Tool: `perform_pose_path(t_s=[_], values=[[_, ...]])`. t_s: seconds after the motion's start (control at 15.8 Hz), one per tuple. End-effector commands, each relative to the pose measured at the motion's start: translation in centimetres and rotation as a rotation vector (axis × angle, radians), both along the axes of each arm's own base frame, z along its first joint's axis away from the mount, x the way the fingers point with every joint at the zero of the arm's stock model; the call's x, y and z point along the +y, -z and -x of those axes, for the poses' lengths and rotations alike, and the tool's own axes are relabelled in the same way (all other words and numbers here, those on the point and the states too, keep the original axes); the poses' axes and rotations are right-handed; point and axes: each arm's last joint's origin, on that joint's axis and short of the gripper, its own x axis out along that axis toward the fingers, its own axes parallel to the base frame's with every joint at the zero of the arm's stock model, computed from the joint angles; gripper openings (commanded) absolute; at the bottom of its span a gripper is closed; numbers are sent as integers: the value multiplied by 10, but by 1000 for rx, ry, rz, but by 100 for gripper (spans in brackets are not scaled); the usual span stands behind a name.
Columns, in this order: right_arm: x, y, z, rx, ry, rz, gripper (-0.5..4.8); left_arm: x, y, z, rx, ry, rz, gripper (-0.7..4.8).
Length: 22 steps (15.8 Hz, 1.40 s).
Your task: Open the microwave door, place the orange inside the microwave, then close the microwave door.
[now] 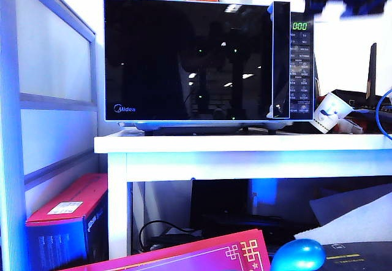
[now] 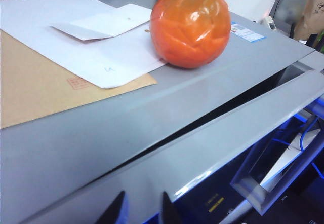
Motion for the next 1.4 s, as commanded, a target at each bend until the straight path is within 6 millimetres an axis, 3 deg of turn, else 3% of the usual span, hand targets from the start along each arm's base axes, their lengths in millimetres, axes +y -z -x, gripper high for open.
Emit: perform_pose_path(t_s=[0.06,0.32,0.57,0.7,0.76,0.95,1.2,1.4], values=[[2,2,-9,-19,-45,-2,460,0,-5,2,-22,6,7,94],[9,-8,-17,-16,-278,-8,460,0,-5,1,-23,6,7,94],[9,-17,-3,42,-316,3,461,0,-4,2,-21,6,6,94],[8,-27,9,43,-296,44,461,0,-4,2,-21,6,6,94],[4,-39,20,41,-188,53,460,0,-4,2,-21,6,7,94],[0,-48,28,14,-61,61,459,0,-4,2,-20,6,7,94],[0,-47,23,-10,-26,80,458,0,-4,2,-21,7,7,94],[1,-34,5,-39,-50,78,458,0,-4,2,-20,9,7,94]])
